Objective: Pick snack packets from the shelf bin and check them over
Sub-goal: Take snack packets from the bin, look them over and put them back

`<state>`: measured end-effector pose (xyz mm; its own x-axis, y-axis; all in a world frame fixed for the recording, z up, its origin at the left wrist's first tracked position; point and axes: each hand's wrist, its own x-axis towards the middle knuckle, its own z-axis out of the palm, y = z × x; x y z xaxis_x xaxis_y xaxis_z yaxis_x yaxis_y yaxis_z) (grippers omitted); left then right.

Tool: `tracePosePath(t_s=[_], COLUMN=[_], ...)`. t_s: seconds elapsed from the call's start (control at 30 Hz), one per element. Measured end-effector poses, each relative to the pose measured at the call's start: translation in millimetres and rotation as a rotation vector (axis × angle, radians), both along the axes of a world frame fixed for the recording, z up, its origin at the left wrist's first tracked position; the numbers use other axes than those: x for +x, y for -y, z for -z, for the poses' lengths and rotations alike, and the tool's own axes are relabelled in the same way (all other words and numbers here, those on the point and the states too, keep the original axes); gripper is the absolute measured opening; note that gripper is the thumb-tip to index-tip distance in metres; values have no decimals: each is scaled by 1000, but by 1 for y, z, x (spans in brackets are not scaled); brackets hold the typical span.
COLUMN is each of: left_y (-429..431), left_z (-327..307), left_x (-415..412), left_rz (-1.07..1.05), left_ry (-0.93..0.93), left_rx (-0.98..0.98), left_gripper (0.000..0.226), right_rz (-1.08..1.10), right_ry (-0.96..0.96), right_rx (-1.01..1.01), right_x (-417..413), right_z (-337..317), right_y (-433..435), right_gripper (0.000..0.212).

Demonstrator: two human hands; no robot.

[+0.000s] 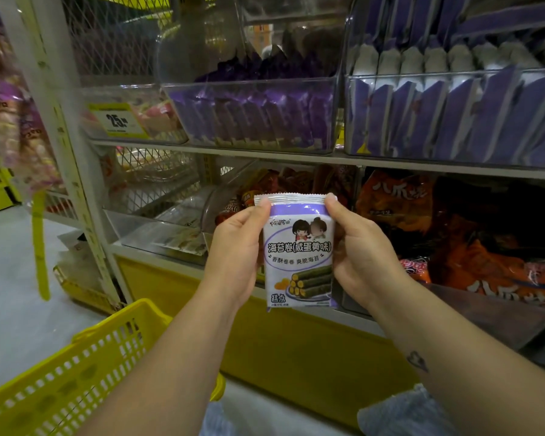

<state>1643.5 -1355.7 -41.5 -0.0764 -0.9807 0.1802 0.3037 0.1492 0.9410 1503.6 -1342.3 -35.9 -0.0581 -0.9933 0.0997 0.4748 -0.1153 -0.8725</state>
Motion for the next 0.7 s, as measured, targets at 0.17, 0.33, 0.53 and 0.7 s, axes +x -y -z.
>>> tracePosePath(t_s=[0.17,0.33,0.53,0.7], left_y=[-2,1,6,9], left_z=[-2,-5,-5,-3], left_x=[-2,5,18,34], left_rz=[54,23,119,350], left_ry=[-140,-233,-221,38], left_rx=[32,95,269,241], left_gripper=[30,37,44,47], right_rz=[-18,-255,-582,-525], right_ry=[-30,-368,-475,-353], right_rx=[-8,21,134,205], right_x=[-2,-18,-33,-33], right_z=[1,-2,-5,-6], right_y=[3,4,-5,-6], right_gripper=[37,48,39,35])
